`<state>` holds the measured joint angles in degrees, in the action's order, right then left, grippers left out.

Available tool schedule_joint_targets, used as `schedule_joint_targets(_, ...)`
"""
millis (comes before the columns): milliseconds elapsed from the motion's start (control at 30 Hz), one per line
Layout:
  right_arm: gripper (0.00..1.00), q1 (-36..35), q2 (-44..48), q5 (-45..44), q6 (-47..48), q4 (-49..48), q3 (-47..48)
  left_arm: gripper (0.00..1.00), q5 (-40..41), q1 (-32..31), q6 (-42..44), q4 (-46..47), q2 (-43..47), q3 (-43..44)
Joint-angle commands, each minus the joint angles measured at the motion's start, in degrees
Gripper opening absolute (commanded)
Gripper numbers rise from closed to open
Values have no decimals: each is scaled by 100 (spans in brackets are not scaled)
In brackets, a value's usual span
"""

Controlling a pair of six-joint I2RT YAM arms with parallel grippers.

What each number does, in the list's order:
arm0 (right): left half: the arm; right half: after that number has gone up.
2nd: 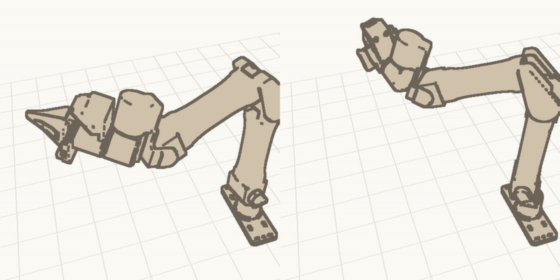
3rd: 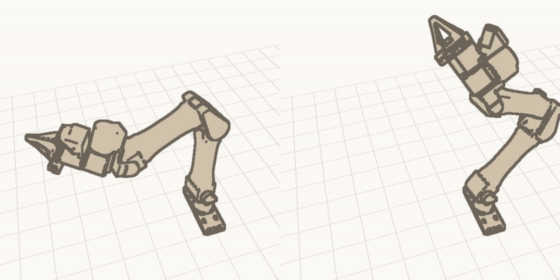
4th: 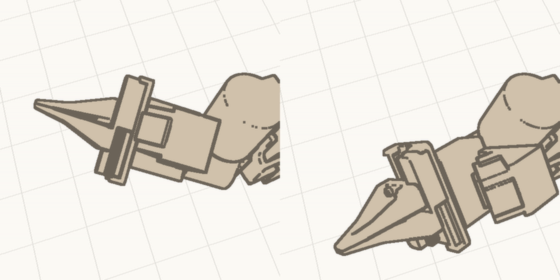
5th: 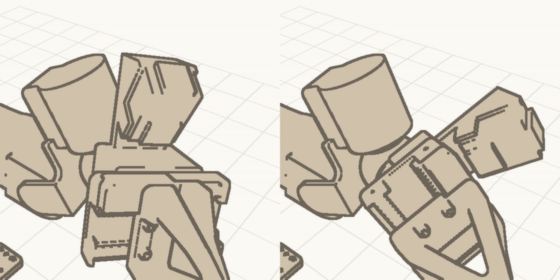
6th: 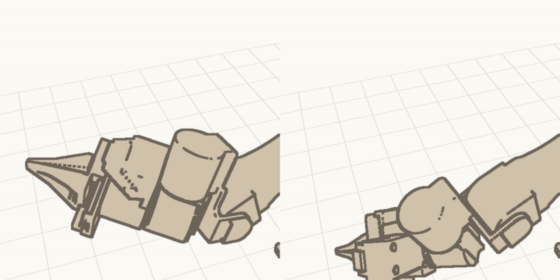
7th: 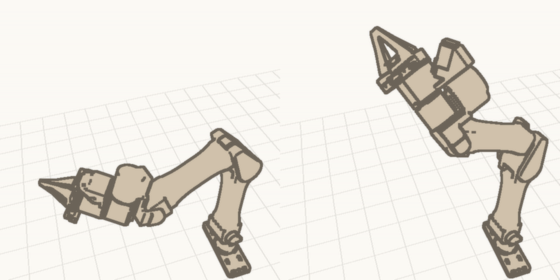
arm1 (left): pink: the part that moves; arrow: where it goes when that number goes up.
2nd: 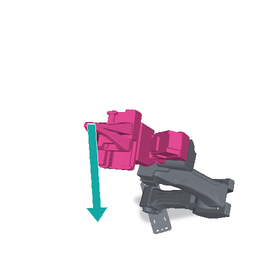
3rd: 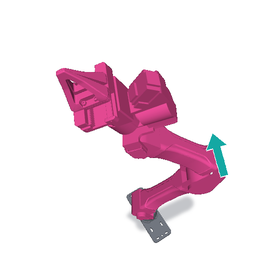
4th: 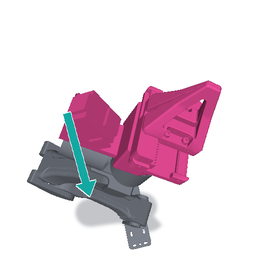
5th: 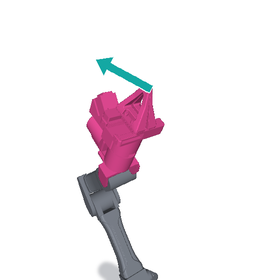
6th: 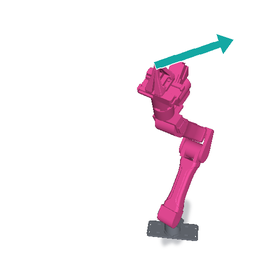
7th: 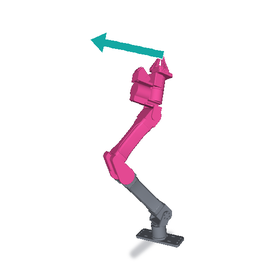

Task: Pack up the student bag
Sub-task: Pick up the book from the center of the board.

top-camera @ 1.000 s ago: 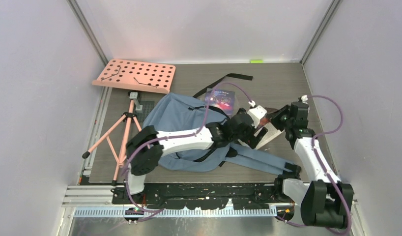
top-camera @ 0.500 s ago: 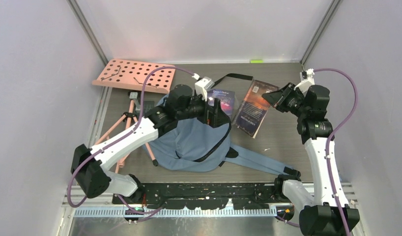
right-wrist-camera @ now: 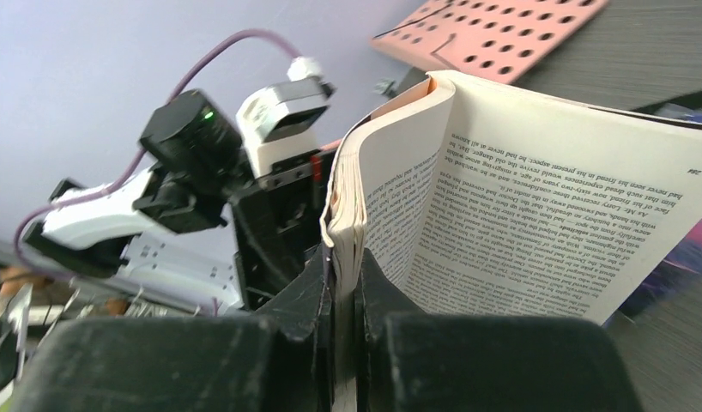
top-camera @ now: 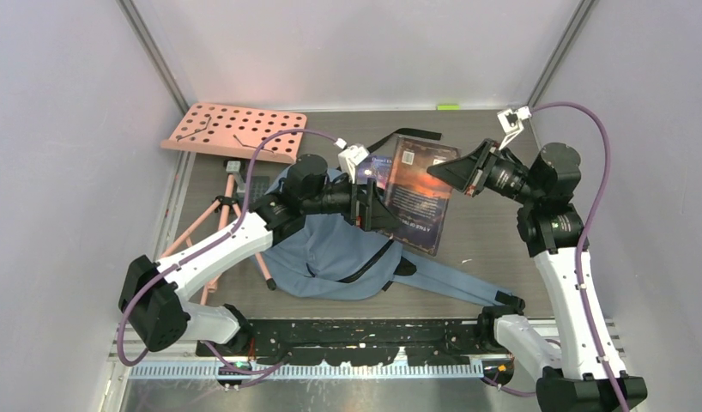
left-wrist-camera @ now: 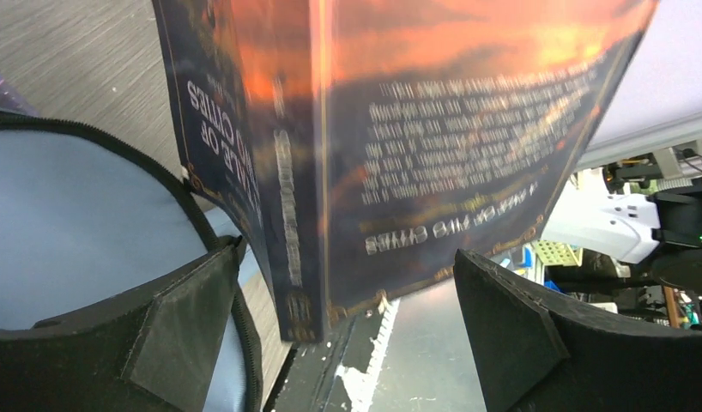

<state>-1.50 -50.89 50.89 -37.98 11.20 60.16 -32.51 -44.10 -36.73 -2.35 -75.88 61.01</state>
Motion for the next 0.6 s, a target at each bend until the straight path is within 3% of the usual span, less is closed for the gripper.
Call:
schedule_joint_targets(0, 1, -443, 93, 311, -129, -931, 519, 100, -315, 50, -308, 736, -40, -37)
schedule_joint_targets(100, 1, -720, 10, 268, -76, -956, 586, 99, -574, 50, -595, 1180, -107, -167)
schedule_joint_targets(133, 1, -760, -8, 266, -60, -950, 620, 93, -677, 50, -752, 1451, -124, -256)
schedule_joint_targets(233, 1, -831, -77, 208, 83, -833, 638, 67, -891, 75, -1102, 2098, -130, -472)
schedule_joint_targets(400, 1, -843, -113, -108, 522, -410, 522, 19, -865, 94, -1214, 2232, 37, -687)
schedule_joint_targets(500, 1, -843, -145, -1018, 795, 286, 444, 1, -815, 131, -1136, 2226, 249, -824)
schedule_joint_targets(533, 3, -843, -176, -1450, 828, 484, 409, 0, -753, 144, -1070, 2191, 363, -880)
schedule_joint_targets(567, 15, -843, -193, -1661, 823, 578, 330, 0, -673, 163, -972, 2108, 468, -937)
